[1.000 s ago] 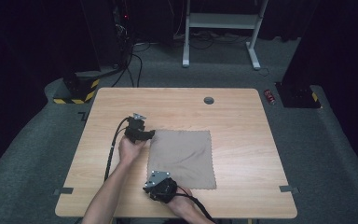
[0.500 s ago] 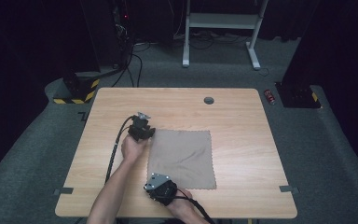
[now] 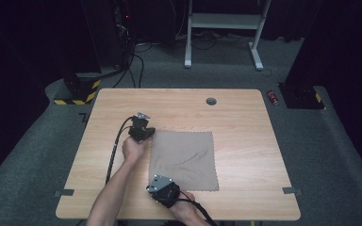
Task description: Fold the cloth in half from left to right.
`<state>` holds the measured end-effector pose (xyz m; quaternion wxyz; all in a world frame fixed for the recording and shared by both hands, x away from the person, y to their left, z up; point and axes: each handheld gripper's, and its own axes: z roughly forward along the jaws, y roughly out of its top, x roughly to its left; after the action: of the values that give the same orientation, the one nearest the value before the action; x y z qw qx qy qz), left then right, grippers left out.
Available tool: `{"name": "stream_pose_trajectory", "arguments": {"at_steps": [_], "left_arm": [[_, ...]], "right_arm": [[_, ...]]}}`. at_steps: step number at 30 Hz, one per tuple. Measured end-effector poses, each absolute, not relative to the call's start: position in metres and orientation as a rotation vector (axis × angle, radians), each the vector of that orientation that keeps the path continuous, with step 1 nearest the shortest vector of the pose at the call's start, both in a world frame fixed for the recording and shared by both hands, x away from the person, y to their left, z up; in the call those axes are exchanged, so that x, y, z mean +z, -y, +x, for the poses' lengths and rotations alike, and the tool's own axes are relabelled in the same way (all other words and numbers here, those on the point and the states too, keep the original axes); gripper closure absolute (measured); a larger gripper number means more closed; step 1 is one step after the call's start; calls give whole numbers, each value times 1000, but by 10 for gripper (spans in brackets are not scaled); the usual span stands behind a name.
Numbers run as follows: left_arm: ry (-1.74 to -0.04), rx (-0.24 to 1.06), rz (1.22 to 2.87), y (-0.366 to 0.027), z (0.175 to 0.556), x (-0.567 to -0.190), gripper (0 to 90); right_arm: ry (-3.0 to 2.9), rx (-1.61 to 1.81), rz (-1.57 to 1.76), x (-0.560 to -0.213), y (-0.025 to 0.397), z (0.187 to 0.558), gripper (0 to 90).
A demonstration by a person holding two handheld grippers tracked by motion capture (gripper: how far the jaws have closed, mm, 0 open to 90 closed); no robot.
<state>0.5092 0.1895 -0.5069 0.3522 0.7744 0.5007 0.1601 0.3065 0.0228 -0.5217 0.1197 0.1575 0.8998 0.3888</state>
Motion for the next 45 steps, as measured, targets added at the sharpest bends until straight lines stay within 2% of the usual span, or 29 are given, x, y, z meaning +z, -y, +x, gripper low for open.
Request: {"name": "stream_pose_trajectory", "arguments": {"at_steps": [17, 32, 41, 45], "left_arm": [[-1270, 392, 2005, -195, 512, -488, 900], [-1302, 428, 2007, -222, 502, -470, 900], [-1289, 424, 2029, -204, 506, -476, 900], [-1253, 469, 2124, -183, 511, -476, 900]], "right_arm": [[-2595, 1202, 453, -502, -22, 304, 900], [-2604, 1307, 421, -489, -34, 305, 900], [-2600, 1320, 465, -494, -17, 307, 900], [-2581, 1313, 510, -498, 1, 307, 900]]}}
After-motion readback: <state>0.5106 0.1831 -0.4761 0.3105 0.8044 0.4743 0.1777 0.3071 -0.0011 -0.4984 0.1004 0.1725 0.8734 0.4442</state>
